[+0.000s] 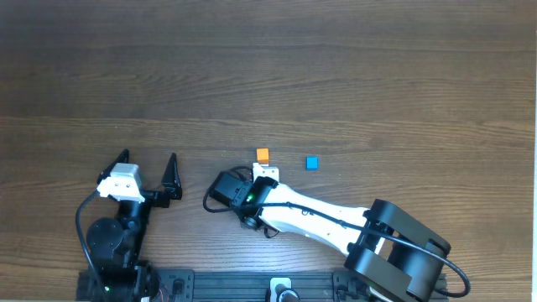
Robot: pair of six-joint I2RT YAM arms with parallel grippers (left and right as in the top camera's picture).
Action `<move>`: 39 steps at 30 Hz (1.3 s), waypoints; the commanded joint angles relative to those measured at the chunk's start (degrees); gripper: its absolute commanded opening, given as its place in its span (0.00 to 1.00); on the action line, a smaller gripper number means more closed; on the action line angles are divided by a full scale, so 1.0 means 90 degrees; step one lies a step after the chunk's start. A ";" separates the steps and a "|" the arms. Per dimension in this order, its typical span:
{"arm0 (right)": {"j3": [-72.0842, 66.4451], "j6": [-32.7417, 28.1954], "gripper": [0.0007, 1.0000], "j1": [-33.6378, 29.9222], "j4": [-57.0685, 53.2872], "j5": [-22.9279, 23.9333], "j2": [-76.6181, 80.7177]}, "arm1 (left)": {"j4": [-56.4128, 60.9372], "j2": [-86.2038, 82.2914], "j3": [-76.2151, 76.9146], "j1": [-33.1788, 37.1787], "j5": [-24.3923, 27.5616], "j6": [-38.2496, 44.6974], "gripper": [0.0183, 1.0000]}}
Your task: Stack Cubes
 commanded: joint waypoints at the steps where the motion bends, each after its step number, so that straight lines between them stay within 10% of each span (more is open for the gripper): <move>1: 0.0916 -0.0012 0.09 -0.0078 -0.0879 0.0580 -0.0500 | 0.0029 -0.0044 -0.0061 0.0034 -0.0034 0.0114 1.00; 14: 0.3342 -0.1800 0.01 -0.1382 -0.2164 0.0527 -0.0049 | 0.0029 -0.0044 -0.0061 0.0034 -0.0032 0.0114 1.00; 39: 0.3439 -0.2108 0.01 -0.1741 -0.1678 -0.0024 0.0947 | 0.0029 -0.0044 -0.0063 0.0034 -0.0032 0.0114 1.00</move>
